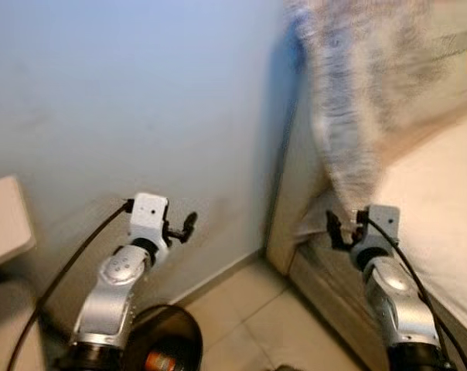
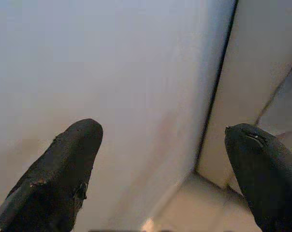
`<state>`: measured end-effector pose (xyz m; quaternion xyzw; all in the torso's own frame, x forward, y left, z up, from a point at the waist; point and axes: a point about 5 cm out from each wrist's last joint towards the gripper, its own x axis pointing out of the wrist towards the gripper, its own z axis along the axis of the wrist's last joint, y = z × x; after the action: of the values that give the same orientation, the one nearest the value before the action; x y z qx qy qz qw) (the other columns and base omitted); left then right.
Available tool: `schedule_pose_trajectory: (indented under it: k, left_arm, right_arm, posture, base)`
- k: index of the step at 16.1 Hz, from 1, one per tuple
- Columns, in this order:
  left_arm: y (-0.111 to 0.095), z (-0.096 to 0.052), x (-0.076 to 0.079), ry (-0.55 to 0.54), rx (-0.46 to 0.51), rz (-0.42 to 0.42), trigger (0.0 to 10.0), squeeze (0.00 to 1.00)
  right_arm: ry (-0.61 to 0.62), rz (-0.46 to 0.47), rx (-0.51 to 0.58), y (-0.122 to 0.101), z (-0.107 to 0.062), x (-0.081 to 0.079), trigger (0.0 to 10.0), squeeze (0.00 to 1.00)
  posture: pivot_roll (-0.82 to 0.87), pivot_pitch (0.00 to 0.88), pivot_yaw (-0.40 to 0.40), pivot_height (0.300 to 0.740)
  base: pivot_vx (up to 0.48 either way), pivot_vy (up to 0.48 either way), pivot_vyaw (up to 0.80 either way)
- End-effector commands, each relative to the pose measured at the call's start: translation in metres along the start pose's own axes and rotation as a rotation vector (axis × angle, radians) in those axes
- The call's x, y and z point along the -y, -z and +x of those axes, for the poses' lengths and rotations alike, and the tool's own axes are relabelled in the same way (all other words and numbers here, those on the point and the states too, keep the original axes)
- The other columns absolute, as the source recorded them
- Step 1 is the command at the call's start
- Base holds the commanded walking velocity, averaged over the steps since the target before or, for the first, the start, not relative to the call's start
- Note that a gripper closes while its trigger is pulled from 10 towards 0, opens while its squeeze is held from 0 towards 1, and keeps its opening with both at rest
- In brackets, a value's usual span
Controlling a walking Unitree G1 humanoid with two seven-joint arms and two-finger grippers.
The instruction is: Clean up the room
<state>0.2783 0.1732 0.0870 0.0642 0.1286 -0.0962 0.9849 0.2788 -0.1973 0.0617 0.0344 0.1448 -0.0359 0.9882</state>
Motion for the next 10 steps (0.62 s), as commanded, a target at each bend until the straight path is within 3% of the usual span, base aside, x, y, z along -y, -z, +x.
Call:
schedule_pose_trajectory:
  k: [1,6,10]
  left_arm:
    - [0.0029,-0.0001,-0.0076,-0.04,-0.009,0.01,10.0,0.0]
    - [0.0041,0.0018,-0.0014,-0.019,-0.007,0.023,10.0,0.0]
    - [0.0007,0.0038,-0.0062,-0.035,0.01,0.023,10.0,0.0]
  right_arm:
    - [-0.023,0.002,-0.008,0.0,0.0001,-0.0069,10.0,1.0]
    - [-0.03,-0.008,-0.013,0.0002,0.0012,-0.007,10.0,1.0]
    - [-0.03,-0.004,-0.021,0.0017,0.0029,-0.01,10.0,1.0]
  posture:
    - [0.0,0.0,0.032,0.74]
    - [0.0,0.0,0.031,0.74]
    - [-0.01,0.0,0.041,0.74]
  base:
    - [0.0,0.0,-0.74]
    - [0.0,0.0,-0.74]
    - [0.0,0.0,-0.74]
